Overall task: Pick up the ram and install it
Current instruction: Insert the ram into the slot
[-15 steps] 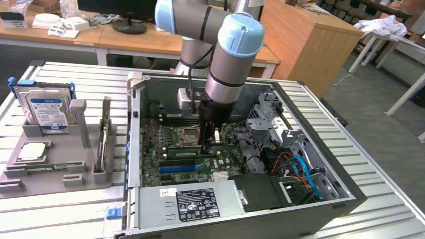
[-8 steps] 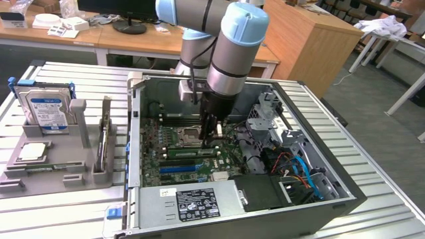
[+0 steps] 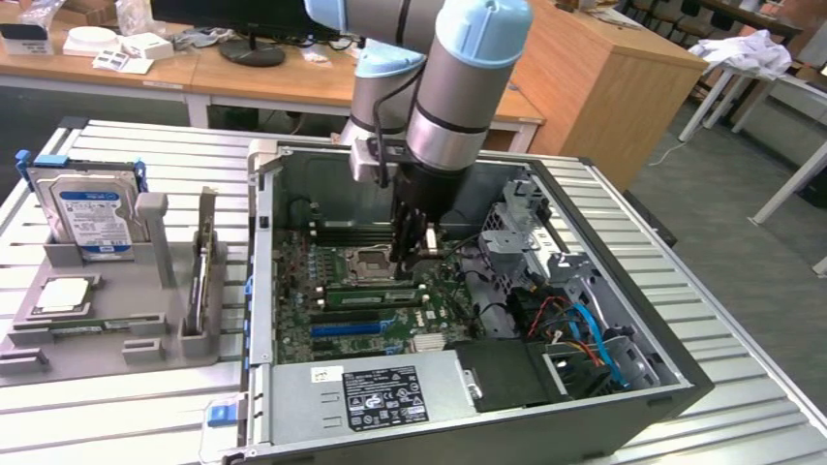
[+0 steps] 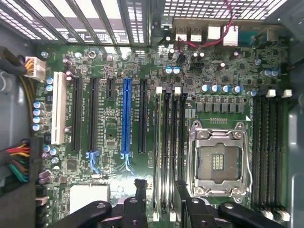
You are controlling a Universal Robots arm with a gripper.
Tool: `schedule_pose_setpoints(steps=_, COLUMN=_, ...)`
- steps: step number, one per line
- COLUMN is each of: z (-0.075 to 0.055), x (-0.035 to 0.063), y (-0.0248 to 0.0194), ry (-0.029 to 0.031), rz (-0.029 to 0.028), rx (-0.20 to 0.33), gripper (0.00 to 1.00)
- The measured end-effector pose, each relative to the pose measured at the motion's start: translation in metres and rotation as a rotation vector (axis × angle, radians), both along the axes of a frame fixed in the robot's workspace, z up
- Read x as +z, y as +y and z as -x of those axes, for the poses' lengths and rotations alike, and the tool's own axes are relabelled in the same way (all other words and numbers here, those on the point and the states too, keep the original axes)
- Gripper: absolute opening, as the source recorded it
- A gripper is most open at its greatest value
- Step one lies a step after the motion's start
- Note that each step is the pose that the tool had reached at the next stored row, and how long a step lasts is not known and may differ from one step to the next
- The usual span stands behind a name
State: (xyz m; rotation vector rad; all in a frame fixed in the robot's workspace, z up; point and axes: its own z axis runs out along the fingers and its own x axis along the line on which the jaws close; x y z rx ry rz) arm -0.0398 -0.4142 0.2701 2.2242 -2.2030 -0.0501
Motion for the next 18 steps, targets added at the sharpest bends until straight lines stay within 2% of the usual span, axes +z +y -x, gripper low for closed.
schedule_pose_setpoints(steps=13, z=0.000, x=0.0354, y=0.0000, ry=0.0000, rz=0.0001, rx=0.000, gripper=0.37)
schedule_pose_setpoints(steps=18, z=0.000, x=0.0449, y=0.0000, ry=0.0000, rz=0.0001, rx=0.000, gripper=0.37)
